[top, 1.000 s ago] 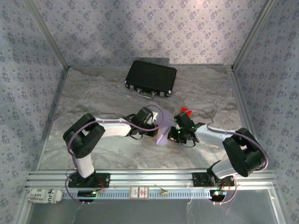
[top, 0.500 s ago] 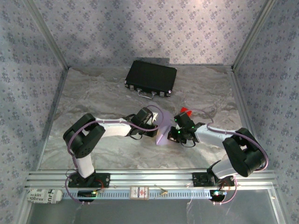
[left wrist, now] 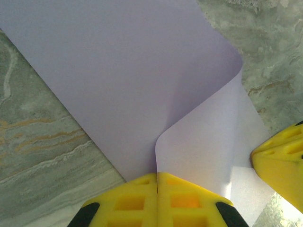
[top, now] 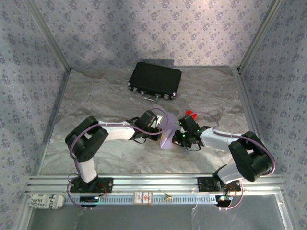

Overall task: Fold a paper plane with a square sheet of paper (pick it up from the middle)
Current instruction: Fold the triangle a second time at the center of the table.

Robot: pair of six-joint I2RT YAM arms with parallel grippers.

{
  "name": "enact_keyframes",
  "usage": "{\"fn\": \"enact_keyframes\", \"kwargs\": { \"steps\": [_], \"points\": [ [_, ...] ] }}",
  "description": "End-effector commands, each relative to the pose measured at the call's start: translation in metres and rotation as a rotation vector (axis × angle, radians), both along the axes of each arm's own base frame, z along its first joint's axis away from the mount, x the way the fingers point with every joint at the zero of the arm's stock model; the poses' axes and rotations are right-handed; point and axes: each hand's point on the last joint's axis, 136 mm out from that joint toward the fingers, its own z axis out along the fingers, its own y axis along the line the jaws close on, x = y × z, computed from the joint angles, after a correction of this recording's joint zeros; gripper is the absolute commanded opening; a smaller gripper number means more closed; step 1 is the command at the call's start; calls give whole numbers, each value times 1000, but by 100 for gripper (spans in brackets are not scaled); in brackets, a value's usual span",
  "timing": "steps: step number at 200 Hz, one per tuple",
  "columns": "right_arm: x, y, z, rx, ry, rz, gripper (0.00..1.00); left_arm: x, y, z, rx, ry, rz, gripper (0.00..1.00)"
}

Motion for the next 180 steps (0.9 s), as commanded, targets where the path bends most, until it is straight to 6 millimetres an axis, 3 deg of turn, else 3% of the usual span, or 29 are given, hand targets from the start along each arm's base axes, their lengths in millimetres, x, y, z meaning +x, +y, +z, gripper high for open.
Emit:
{"fn": "enact_keyframes", "kwargs": {
  "steps": [1,180],
  "points": [
    [-12,-11,-13,-62,54,6,5,8,-5,2,0,-21,-9,2],
    [-13,-13,-14,-67,57,6,5,9,-7,9,-22,-34,-10,3]
  ]
}}
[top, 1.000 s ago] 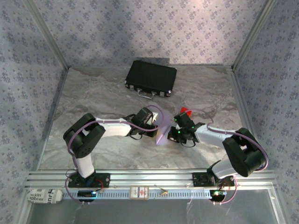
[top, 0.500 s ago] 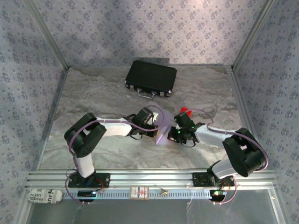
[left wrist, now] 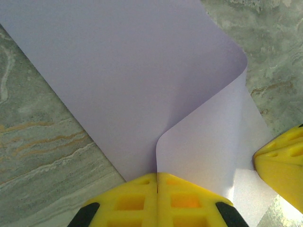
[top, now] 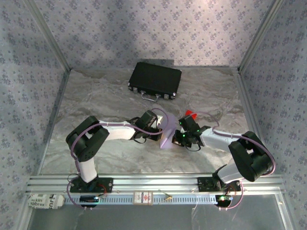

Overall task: Fold a paper plane with a square sheet of paper (pick it up from the middle)
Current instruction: Fold the triangle a second time at the center of the table.

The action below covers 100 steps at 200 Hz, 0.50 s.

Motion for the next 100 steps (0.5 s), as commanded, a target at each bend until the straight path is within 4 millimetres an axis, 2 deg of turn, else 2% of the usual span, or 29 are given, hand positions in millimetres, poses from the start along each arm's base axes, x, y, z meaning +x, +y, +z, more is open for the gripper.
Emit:
{"fn": "enact_keyframes", "kwargs": {
  "steps": [1,100],
  "points": [
    [-13,-13,-15,-68,59,5,5,9,-6,10,-22,-32,-9,3],
    [-14,-14,-16,-67,60,-1,5,10,-4,16,-26,-53,7,2]
  ]
}}
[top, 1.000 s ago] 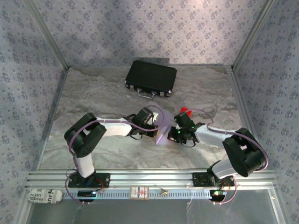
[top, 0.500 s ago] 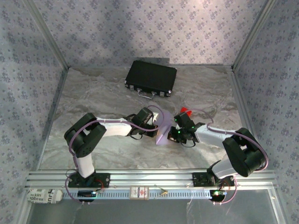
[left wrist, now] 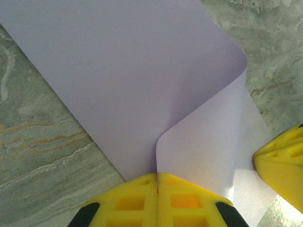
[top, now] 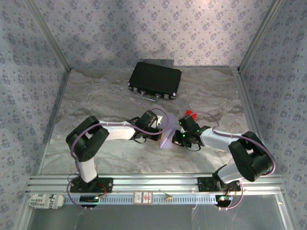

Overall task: Fold a paper plane with a square sheet of paper (pick it up from the middle)
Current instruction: Fold the triangle a second time at the center of the table.

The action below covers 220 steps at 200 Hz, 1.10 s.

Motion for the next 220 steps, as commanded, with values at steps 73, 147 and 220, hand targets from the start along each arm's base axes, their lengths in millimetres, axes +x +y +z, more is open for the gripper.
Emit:
{"fn": "enact_keyframes", "kwargs": {
  "steps": [73,147,220],
  "points": [
    [-14,-14,-16,-68,59,1,5,10,-5,12,-7,-32,4,2],
    [-14,-15,-15,-66,58,-2,5,9,-4,6,3,-20,2,2],
    [-14,-15,-14,-67,59,-2,5,6,0,-9,35,9,8,2]
  ]
}}
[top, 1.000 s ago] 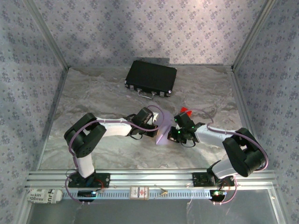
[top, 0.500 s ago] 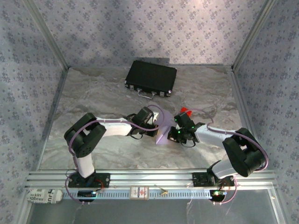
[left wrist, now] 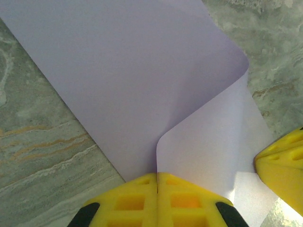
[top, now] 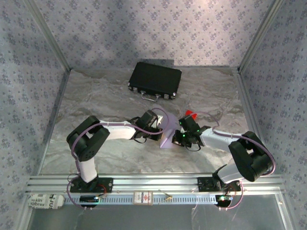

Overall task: Fold a paper plane with a square sheet of paper (pick it up from the middle)
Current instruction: Fold the triangle a second time at the center of the table.

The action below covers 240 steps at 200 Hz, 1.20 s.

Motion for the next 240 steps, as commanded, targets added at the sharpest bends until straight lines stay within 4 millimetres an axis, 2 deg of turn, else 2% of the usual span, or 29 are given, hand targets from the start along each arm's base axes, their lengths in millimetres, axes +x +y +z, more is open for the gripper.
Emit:
{"fn": "enact_keyframes", "kwargs": {
  "steps": [1,39,81,111,126,141,164,211,240],
  "points": [
    [-14,-15,-14,-66,58,-2,5,4,2,-7,31,5,7,2],
    [-12,-15,-12,-62,49,-3,5,2,5,-12,41,18,12,2],
    [-5,-12,-1,-23,13,-16,6,-2,10,-13,47,26,18,2],
    [8,-3,23,97,-67,-53,6,-2,10,-12,43,28,20,2],
    [17,0,34,165,-106,-83,3,-2,10,-11,40,27,23,2],
    [27,11,47,254,-136,-82,0,-2,9,-11,39,30,25,1],
    [37,24,55,325,-149,-81,0,-3,9,-11,41,31,22,2],
    [47,38,55,364,-136,-82,0,-4,10,-13,42,35,21,2],
    [48,41,46,361,-113,-83,0,-4,10,-13,43,36,19,1]
  ]
}}
